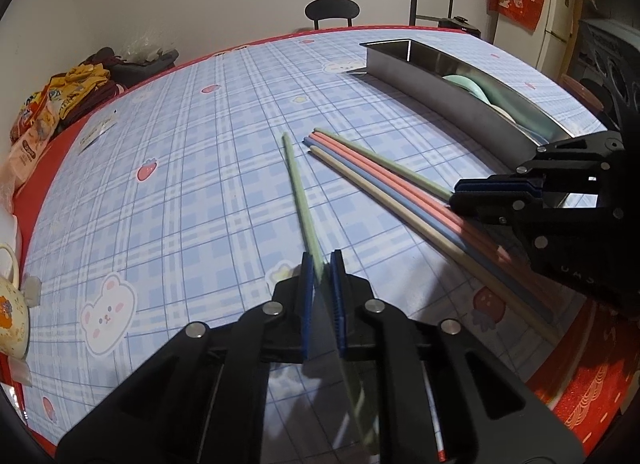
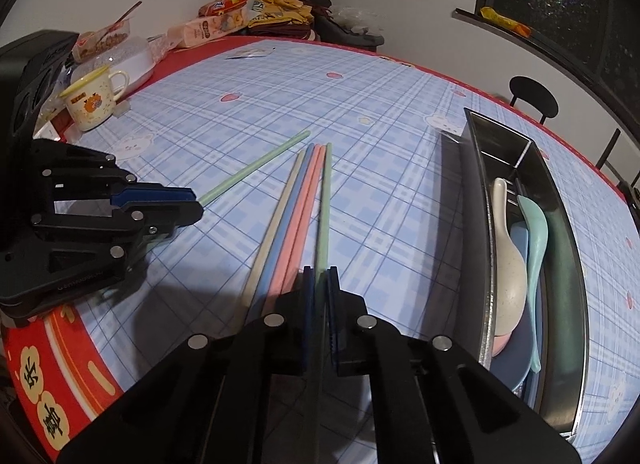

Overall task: Organize utensils
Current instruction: 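Close both tools on green chopsticks and lift them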

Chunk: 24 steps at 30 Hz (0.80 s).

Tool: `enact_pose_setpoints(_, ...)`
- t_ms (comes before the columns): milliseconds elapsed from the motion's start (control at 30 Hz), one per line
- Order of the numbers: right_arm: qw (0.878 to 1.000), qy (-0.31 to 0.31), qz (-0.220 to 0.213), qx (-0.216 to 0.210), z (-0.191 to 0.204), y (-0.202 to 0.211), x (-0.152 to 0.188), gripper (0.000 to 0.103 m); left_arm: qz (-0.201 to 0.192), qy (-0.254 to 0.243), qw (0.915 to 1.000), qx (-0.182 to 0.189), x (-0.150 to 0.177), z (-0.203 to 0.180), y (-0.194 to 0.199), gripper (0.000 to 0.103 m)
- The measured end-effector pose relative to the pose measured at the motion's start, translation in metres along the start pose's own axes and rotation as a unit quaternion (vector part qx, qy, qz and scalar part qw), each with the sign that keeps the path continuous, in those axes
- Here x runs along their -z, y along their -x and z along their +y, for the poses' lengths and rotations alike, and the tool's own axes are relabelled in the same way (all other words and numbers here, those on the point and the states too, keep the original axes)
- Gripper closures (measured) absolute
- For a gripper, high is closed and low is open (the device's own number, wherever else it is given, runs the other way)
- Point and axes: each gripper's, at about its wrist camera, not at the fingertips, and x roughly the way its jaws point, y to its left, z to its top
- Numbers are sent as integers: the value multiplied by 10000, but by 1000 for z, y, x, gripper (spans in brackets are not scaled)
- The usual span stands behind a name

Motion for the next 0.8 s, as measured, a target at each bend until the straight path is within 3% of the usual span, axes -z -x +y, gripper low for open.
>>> enact_pose_setpoints(133, 9999, -137, -75, -46, -6, 3, 1, 97, -21, 198, 9997, 147, 2, 8, 1, 92)
enact_pose_setpoints(267, 9993, -151, -332, 30, -6, 13, 2, 97, -253, 704, 9962, 448, 5, 28, 10, 93)
enact_pose_setpoints(533, 9961, -299, -833, 19, -12, 33, 4, 97, -1056, 1905, 9720, 884, 22, 72, 34, 93)
enact_pose_setpoints(800, 9937, -641, -914, -130, -27, 36, 5, 97, -1049, 1978, 9695, 993, 21, 74, 34, 93)
